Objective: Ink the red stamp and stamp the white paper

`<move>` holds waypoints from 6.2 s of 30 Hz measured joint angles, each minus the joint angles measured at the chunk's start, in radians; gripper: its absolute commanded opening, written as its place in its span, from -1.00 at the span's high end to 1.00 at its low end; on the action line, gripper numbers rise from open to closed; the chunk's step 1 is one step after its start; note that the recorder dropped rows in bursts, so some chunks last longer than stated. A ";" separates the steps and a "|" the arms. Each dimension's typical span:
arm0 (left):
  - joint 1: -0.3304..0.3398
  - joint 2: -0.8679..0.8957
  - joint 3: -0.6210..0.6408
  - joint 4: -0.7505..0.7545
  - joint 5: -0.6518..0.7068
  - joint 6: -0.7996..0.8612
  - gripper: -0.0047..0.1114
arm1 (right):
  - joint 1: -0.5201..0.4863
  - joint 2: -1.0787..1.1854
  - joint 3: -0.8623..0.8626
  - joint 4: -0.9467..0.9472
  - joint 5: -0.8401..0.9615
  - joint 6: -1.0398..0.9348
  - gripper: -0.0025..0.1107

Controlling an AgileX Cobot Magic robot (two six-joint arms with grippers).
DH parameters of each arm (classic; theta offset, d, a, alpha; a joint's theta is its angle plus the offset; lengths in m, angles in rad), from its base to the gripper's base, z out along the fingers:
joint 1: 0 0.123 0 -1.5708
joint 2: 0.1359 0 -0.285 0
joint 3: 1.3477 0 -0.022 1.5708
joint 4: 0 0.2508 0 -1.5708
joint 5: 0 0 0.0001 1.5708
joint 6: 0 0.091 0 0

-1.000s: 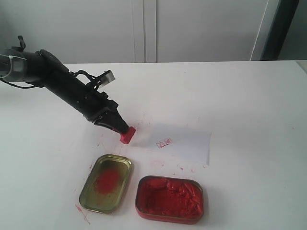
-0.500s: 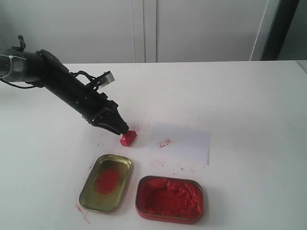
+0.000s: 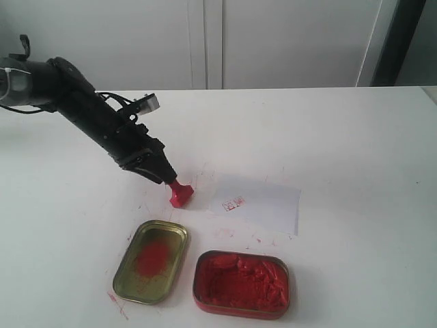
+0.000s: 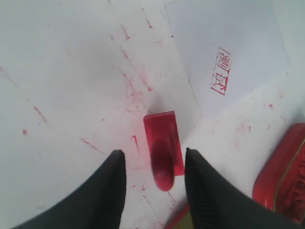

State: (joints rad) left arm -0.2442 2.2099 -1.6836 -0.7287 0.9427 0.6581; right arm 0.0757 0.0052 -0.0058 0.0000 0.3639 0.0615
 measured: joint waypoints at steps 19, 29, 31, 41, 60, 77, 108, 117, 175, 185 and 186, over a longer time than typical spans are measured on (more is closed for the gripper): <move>0.000 -0.006 -0.022 0.125 0.005 -0.087 0.92 | 0.000 0.000 0.000 0.000 0.000 0.000 0.96; 0.000 -0.064 -0.022 0.229 -0.034 -0.201 0.92 | 0.000 0.000 0.000 0.000 0.000 0.000 0.96; 0.000 -0.076 -0.022 0.280 -0.037 -0.257 0.92 | 0.000 0.000 0.000 0.000 0.000 0.000 0.96; -0.032 -0.110 -0.022 0.566 -0.022 -0.519 0.92 | 0.000 0.000 0.000 0.000 0.000 0.000 0.96; -0.050 -0.177 -0.022 0.830 0.087 -0.704 0.92 | 0.000 0.000 0.000 0.000 0.000 0.000 0.96; 0.155 -0.362 0.162 0.814 0.093 -0.745 0.92 | 0.000 0.000 0.000 0.000 0.000 0.016 0.96; 0.188 -0.983 0.570 0.729 0.060 -0.769 0.92 | 0.000 0.000 0.000 0.000 0.000 0.016 0.96; 0.188 -1.152 0.684 0.695 0.059 -0.771 0.92 | 0.000 0.000 0.000 0.000 0.000 0.016 0.96; 0.188 -1.736 1.299 0.695 -0.350 -0.728 0.92 | 0.000 0.000 0.000 0.000 0.000 0.016 0.96; 0.198 -2.028 1.546 0.711 -0.564 -0.728 0.92 | 0.000 0.000 0.000 0.000 0.000 0.016 0.96; 0.209 -2.055 1.562 0.714 -0.565 -0.728 0.92 | 0.000 0.000 0.000 0.000 0.000 0.016 0.96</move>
State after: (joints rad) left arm -0.0350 0.1551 -0.1211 -0.0149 0.3775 -0.0698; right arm 0.0757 0.0052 -0.0058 0.0000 0.3639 0.0779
